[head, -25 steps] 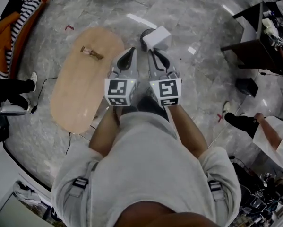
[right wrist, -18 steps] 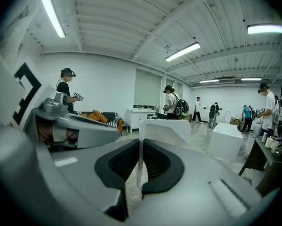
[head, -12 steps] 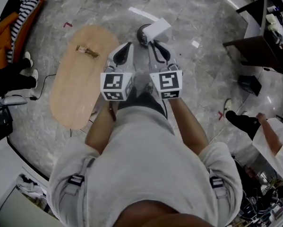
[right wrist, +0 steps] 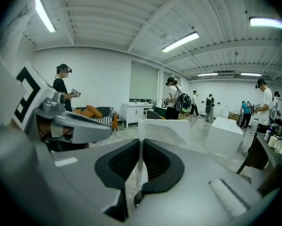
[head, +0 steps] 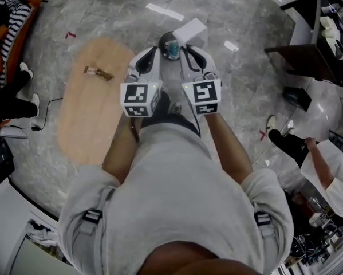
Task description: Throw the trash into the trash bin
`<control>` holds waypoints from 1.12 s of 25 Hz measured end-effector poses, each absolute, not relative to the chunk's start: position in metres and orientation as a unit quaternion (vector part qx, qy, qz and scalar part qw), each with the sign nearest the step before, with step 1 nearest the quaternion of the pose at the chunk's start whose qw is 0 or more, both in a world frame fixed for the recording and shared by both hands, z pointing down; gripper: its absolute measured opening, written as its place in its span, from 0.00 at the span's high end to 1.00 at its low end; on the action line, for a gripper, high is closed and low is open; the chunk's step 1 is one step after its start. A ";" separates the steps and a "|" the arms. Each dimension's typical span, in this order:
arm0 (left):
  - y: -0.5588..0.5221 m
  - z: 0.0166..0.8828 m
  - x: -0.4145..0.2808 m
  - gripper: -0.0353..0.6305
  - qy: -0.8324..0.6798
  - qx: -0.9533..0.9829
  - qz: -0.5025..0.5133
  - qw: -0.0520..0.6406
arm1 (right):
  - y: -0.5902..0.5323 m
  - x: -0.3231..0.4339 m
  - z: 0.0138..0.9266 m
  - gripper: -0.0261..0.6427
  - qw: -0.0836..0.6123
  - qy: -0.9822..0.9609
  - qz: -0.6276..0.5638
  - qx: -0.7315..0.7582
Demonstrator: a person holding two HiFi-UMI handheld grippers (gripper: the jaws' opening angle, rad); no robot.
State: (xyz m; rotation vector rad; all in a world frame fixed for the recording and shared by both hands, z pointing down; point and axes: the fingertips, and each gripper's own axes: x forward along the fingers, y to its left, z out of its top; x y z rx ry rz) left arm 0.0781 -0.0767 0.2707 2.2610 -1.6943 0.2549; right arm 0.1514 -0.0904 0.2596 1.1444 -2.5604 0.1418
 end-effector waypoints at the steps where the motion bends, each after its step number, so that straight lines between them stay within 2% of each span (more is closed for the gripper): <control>1: -0.088 0.272 0.075 0.92 -0.589 0.789 0.089 0.152 | -0.101 0.148 0.259 0.92 0.169 -0.899 0.050 0.402; 8: -0.145 0.276 0.040 0.92 -0.584 0.791 0.061 0.171 | -0.151 0.107 0.265 0.92 0.197 -0.898 0.050 0.391; 16: -0.177 0.300 0.020 0.92 -0.604 0.768 0.048 0.206 | -0.173 0.109 0.299 0.92 0.242 -0.896 0.076 0.363; 28: -0.207 0.441 0.034 0.92 -0.660 0.694 0.088 0.274 | -0.218 0.120 0.440 0.92 0.302 -0.904 0.132 0.273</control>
